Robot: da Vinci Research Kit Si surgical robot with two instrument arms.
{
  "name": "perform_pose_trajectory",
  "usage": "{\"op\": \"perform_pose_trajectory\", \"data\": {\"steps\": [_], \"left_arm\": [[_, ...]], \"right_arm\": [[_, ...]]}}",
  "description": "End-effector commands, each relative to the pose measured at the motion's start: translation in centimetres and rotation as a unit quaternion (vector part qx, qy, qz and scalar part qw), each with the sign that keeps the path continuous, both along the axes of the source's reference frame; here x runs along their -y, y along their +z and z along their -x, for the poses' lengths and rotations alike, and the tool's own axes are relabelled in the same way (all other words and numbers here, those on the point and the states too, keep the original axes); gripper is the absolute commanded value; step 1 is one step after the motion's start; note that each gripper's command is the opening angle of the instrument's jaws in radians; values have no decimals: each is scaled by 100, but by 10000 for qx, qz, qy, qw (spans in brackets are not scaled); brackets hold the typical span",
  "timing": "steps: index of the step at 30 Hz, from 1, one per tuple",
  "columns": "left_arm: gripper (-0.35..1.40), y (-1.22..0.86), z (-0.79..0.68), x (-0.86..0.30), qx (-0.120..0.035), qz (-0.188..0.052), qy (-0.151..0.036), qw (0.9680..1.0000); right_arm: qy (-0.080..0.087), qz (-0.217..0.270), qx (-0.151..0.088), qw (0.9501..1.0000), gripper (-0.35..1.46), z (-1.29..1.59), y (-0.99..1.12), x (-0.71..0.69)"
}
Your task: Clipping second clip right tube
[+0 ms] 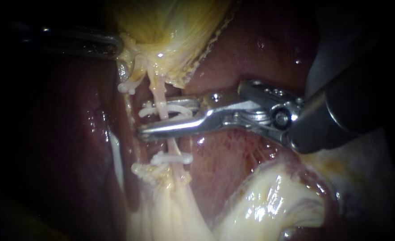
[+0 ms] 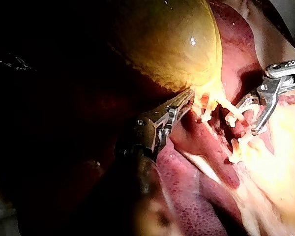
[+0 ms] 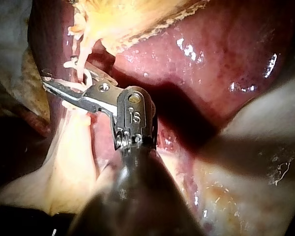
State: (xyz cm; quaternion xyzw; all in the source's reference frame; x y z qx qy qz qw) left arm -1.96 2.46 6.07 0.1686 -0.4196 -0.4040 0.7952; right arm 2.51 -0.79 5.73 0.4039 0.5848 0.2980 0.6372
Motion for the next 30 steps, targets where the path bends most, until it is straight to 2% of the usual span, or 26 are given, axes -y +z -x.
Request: {"op": "perform_pose_trajectory", "data": {"steps": [1, 4, 8, 10, 15, 24, 30], "left_arm": [[-35, 0, 0, 0, 1, 0, 1, 10000], [-35, 0, 0, 0, 1, 0, 1, 10000], [-35, 0, 0, 0, 1, 0, 1, 10000], [-35, 0, 0, 0, 1, 0, 1, 10000], [-35, 0, 0, 0, 1, 0, 1, 10000], [-35, 0, -1, 0, 1, 0, 1, 10000], [-35, 0, 0, 0, 2, -23, -18, 10000]], "right_arm": [[-12, -14, 1, 10000, 49, 1, 0, 3], [-92, -81, -16, 9999, 49, 3, 0, 13], [-284, -244, -66, 9993, 48, 3, -2, 21], [-379, -329, -89, 9987, 48, 2, -3, 24], [-469, -429, -96, 9979, 47, 1, -2, 30], [-764, -556, -184, 9954, 44, -1, -1, 36], [-796, -555, -197, 9951, 37, -4, 0, 35]]}}
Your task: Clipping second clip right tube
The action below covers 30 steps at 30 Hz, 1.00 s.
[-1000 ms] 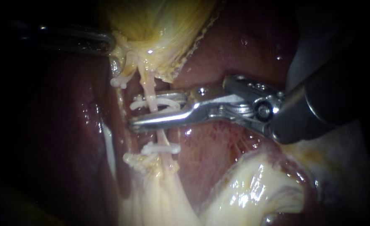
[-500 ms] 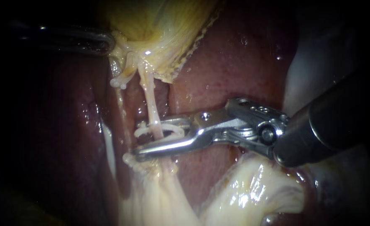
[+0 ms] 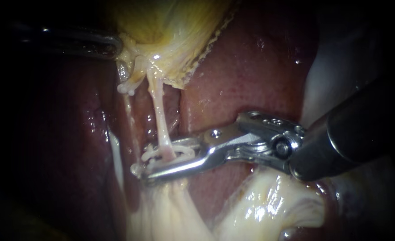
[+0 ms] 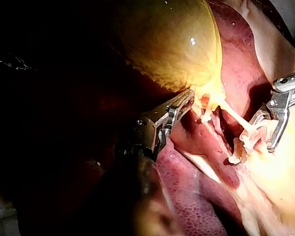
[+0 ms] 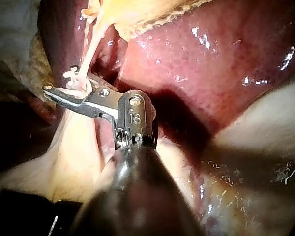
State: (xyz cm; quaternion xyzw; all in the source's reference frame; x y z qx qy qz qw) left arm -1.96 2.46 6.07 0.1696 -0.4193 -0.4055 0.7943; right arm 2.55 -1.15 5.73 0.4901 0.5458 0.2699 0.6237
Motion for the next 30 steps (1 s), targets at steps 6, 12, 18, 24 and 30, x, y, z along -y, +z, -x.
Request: {"op": "perform_pose_trajectory", "data": {"steps": [6, 12, 18, 24, 30], "left_arm": [[-35, 0, 1, 0, -2, -6, -8, 10000], [-35, 1, 1, 0, -2, -5, -9, 10000], [-35, 1, 1, 0, -3, -5, -10, 10000], [-35, 1, 1, 0, -2, -5, -9, 10000], [-35, 1, 1, 0, -2, -5, -9, 10000]], "right_arm": [[16, -1, 10, 10000, 23, -5, 2, -3], [-21, -85, 26, 10000, -14, -4, 3, -3], [-102, -169, 20, 9998, -35, -2, 3, -2], [-187, -170, -22, 9997, -35, -2, 3, -2], [-189, -170, -23, 9997, -35, -2, 3, -3]]}}
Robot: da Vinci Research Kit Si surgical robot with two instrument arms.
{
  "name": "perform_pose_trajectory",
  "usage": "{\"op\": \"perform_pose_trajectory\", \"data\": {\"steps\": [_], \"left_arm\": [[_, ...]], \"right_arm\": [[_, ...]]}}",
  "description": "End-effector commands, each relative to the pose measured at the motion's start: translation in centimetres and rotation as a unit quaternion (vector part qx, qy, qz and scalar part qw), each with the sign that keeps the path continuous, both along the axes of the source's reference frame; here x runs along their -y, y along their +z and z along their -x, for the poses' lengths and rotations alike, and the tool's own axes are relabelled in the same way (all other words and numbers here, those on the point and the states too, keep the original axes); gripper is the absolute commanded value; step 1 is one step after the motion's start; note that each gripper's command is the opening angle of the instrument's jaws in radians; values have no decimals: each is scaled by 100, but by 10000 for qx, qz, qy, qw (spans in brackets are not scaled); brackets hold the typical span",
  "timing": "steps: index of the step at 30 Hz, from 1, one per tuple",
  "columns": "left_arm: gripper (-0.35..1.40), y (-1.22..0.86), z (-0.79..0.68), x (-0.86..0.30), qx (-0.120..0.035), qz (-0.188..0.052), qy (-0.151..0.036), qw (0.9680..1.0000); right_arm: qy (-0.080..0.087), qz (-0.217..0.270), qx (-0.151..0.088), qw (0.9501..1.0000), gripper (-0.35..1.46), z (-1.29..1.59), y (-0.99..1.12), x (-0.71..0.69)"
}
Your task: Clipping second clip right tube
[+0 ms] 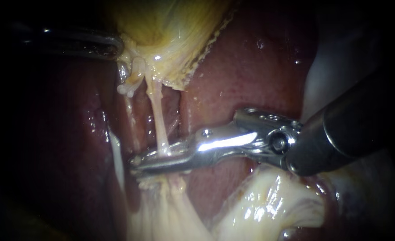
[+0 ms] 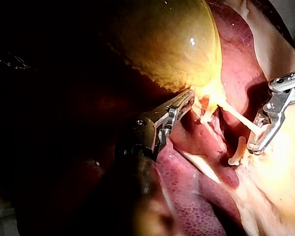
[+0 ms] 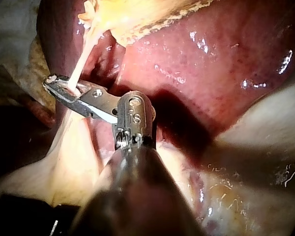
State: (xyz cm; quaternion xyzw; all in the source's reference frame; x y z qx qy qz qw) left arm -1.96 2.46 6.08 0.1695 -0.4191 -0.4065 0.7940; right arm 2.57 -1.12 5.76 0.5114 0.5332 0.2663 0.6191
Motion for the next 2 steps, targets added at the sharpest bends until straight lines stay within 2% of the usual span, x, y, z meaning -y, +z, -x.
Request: {"op": "perform_pose_trajectory", "data": {"steps": [1, 2], "left_arm": [[-35, 0, 0, 0, 0, 1, 0, 10000], [-35, 0, 0, 0, 0, 1, 0, 10000]], "right_arm": [[-1, 0, -1, 10000, -35, 0, 0, 0], [-1, 0, -1, 10000, -35, 0, 0, 0]]}}
